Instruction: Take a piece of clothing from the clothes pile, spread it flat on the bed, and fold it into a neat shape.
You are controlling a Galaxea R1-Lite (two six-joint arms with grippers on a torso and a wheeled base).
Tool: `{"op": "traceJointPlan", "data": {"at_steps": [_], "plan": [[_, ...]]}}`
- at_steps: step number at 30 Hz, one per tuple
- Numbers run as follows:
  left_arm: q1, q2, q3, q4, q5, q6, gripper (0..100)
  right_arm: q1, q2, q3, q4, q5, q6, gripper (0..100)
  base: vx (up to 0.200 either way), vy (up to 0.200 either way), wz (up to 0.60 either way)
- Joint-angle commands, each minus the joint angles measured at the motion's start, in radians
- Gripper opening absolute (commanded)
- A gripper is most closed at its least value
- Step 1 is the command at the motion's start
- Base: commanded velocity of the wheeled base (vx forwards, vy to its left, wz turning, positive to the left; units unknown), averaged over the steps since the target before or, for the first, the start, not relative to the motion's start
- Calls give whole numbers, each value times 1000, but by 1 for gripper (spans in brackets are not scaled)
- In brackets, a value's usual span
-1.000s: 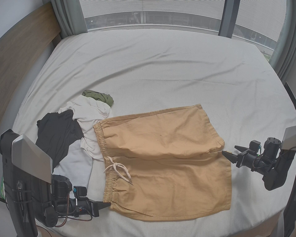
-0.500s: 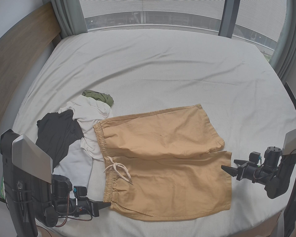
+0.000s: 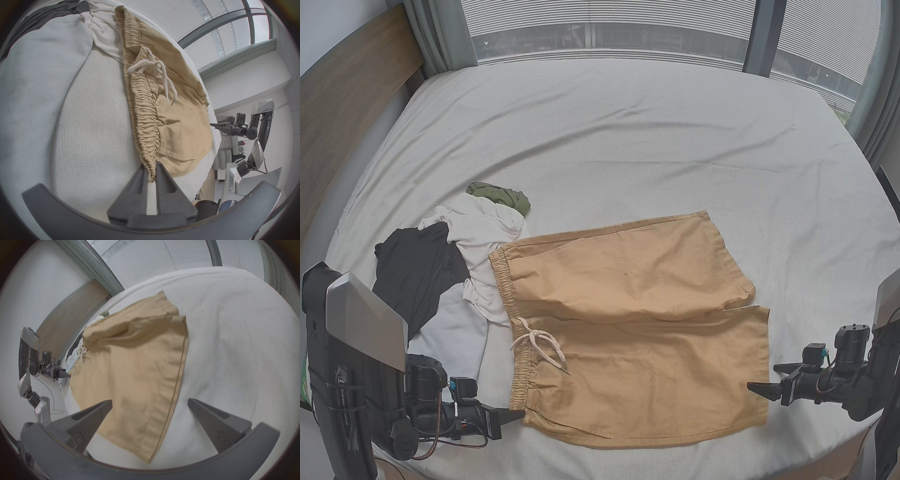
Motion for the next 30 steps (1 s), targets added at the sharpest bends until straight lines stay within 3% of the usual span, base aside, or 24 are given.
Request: {"op": "traceJointPlan", "data": {"at_steps": [1,10,30], "plan": [[-1,1,0,-4,-2,1,0,2,-44,21,184,1,-79,100,0,0,0],[-1,1,0,-4,0,1,0,28,-70,21,350,1,-120,100,0,0,0],[-1,1,0,-4,0,2,0,68,10,21,327,24,-115,100,0,0,0]]}}
